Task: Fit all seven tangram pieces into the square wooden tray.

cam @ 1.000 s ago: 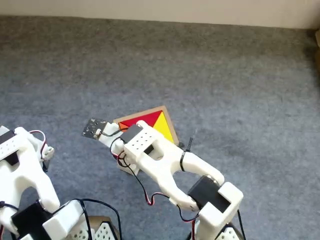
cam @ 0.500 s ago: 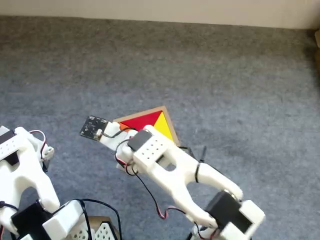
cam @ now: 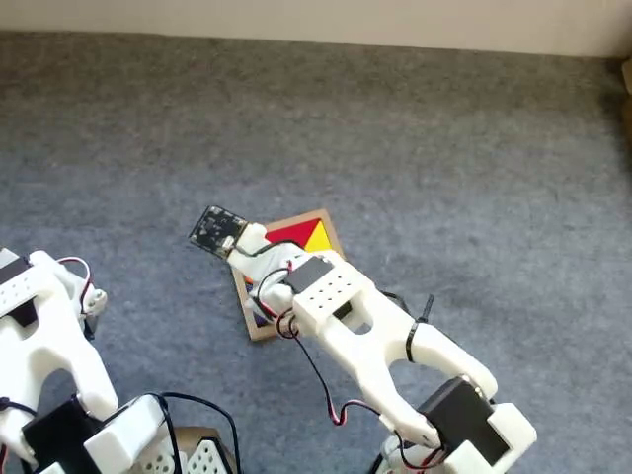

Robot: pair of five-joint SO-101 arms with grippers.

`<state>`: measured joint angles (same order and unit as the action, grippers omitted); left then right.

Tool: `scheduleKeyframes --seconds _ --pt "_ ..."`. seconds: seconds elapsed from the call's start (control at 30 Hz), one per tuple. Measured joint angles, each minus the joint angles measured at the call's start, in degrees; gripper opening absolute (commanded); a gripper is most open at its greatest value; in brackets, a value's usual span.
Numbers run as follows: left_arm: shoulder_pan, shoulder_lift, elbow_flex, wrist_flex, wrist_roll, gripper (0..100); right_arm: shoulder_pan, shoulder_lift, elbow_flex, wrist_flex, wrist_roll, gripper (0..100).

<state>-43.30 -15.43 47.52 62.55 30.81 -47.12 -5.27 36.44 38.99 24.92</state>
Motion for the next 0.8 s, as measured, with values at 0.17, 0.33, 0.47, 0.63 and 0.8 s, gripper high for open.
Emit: scheduleKeyframes --seconds 0.17,0.33,0.47,0.63,0.8 --pt "0.0 0.0 0.0 0.0 0.0 1 0.3 6.9 -1.8 0.1 0.5 1.5" --pt "0.0 0.0 0.0 0.0 0.0 1 0.3 9.4 -7.5 6.7 2.2 1.5" --pt "0.0 0.0 0.0 0.0 0.0 1 0.3 9.7 -10.4 12.7 2.3 1.5" --pt "0.0 0.0 0.0 0.0 0.0 1 0.4 2.5 -11.3 16.4 2.3 1.5" --pt "0.0 0.0 0.0 0.0 0.0 1 0.4 -12.0 -8.7 17.8 2.3 1.5"
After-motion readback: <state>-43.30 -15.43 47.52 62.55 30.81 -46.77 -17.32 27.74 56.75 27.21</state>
